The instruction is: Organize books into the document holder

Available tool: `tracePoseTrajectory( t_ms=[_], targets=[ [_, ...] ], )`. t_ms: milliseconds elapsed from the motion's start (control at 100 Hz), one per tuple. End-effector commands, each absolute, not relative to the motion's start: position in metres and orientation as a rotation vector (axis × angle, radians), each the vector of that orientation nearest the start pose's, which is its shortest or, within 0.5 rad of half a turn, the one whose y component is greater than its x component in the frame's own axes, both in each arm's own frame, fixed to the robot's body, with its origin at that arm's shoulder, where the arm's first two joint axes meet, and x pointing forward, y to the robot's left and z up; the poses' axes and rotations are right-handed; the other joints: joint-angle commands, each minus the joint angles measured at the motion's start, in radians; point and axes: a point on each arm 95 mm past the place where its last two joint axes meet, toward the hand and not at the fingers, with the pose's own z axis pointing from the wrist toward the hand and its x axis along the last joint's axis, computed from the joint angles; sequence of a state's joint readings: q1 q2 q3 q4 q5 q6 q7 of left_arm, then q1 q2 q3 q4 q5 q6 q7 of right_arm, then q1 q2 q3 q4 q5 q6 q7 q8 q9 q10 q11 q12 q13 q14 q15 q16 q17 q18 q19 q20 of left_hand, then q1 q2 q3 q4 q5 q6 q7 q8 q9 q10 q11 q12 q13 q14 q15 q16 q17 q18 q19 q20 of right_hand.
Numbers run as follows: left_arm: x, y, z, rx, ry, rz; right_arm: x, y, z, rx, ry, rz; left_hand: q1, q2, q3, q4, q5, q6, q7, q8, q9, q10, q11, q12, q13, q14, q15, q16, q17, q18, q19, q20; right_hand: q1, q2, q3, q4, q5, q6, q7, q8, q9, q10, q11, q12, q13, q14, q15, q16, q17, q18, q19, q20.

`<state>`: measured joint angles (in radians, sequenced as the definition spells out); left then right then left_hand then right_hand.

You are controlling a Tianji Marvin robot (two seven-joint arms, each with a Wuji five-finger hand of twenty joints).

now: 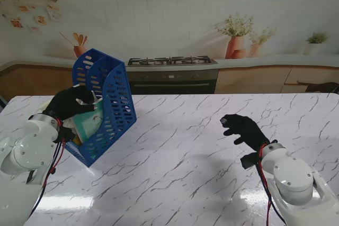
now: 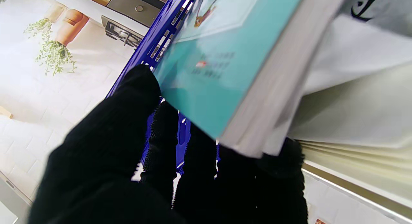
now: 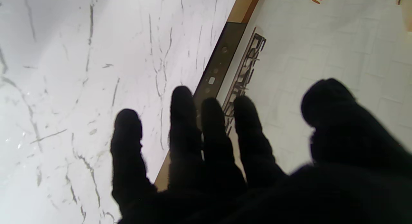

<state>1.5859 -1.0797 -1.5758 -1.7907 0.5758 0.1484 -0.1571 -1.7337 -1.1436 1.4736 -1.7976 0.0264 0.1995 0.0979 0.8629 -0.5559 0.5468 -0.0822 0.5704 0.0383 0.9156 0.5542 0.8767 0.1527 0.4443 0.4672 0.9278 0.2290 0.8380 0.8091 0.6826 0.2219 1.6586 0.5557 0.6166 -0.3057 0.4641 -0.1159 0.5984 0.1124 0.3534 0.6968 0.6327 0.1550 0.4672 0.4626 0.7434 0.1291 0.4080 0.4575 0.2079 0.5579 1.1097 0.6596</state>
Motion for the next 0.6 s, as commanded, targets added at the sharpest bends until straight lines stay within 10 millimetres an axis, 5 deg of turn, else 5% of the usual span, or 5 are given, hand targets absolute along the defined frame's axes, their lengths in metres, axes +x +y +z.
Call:
tracePoseTrajectory(
  t_ms=[0, 190, 330, 450, 590],
  targets=[
    [0.416, 0.104, -0.215, -1.581, 0.990, -1.608, 0.374, -0.046, -0.298, -2.419, -0.695, -2.027, -0.013, 0.038, -0.003, 0.012, -0.019, -0.025, -0.059, -0.031, -0.039, -0.011, -0.025, -0.009, -0.079, 0.054, -0.122, -0.045, -0.085, 0.059, -0.104, 0.052, 0.007, 0.015, -0.022, 0.037, 0.003, -0.009, -0.003, 0.015, -0.011, -0.015, -0.006, 0.006, -0.008, -0.007, 0.002, -0.002, -0.011, -0.101, 0.000, -0.005],
    [0.413, 0.099, -0.195, -1.550, 0.978, -1.620, 0.375, -0.046, -0.298, -2.416, -0.692, -2.033, -0.068, 0.077, 0.012, 0.021, -0.032, -0.019, -0.174, -0.041, -0.089, -0.024, -0.061, -0.011, -0.254, 0.045, -0.326, -0.141, -0.367, 0.111, -0.387, 0.072, 0.011, 0.010, -0.032, 0.038, 0.010, -0.011, 0.000, 0.016, -0.003, -0.014, -0.001, 0.006, -0.001, -0.005, 0.007, -0.001, -0.007, -0.097, 0.001, -0.003],
    [0.412, 0.095, -0.178, -1.499, 0.956, -1.634, 0.376, -0.046, -0.297, -2.412, -0.688, -2.039, -0.092, 0.097, 0.015, 0.029, -0.037, -0.024, -0.210, -0.046, -0.113, -0.022, -0.084, -0.017, -0.280, 0.034, -0.382, -0.171, -0.459, 0.116, -0.498, 0.043, 0.007, 0.005, -0.030, 0.039, 0.019, -0.016, 0.002, 0.017, 0.006, -0.015, 0.001, 0.006, 0.007, 0.000, 0.013, 0.000, -0.002, -0.091, 0.007, 0.000],
    [0.409, 0.091, -0.164, -1.460, 0.941, -1.651, 0.376, -0.046, -0.297, -2.408, -0.689, -2.045, -0.113, 0.117, 0.011, 0.040, -0.038, -0.024, -0.243, -0.057, -0.118, -0.013, -0.092, -0.018, -0.281, 0.029, -0.408, -0.187, -0.480, 0.117, -0.536, 0.033, -0.001, -0.002, -0.020, 0.039, 0.024, -0.020, 0.004, 0.016, 0.015, -0.015, 0.001, 0.005, 0.015, 0.002, 0.016, 0.000, 0.003, -0.084, 0.014, 0.003],
    [0.402, 0.083, -0.149, -1.430, 0.927, -1.680, 0.377, -0.046, -0.297, -2.401, -0.688, -2.052, -0.097, 0.135, -0.033, 0.033, -0.032, -0.023, -0.254, -0.045, -0.085, -0.033, 0.032, 0.118, -0.231, 0.038, -0.323, -0.112, -0.445, 0.104, -0.520, 0.052, -0.012, -0.006, -0.004, 0.038, 0.028, -0.021, 0.005, 0.015, 0.020, -0.014, -0.002, 0.004, 0.020, 0.003, 0.017, 0.000, 0.005, -0.081, 0.019, 0.004]
  ],
)
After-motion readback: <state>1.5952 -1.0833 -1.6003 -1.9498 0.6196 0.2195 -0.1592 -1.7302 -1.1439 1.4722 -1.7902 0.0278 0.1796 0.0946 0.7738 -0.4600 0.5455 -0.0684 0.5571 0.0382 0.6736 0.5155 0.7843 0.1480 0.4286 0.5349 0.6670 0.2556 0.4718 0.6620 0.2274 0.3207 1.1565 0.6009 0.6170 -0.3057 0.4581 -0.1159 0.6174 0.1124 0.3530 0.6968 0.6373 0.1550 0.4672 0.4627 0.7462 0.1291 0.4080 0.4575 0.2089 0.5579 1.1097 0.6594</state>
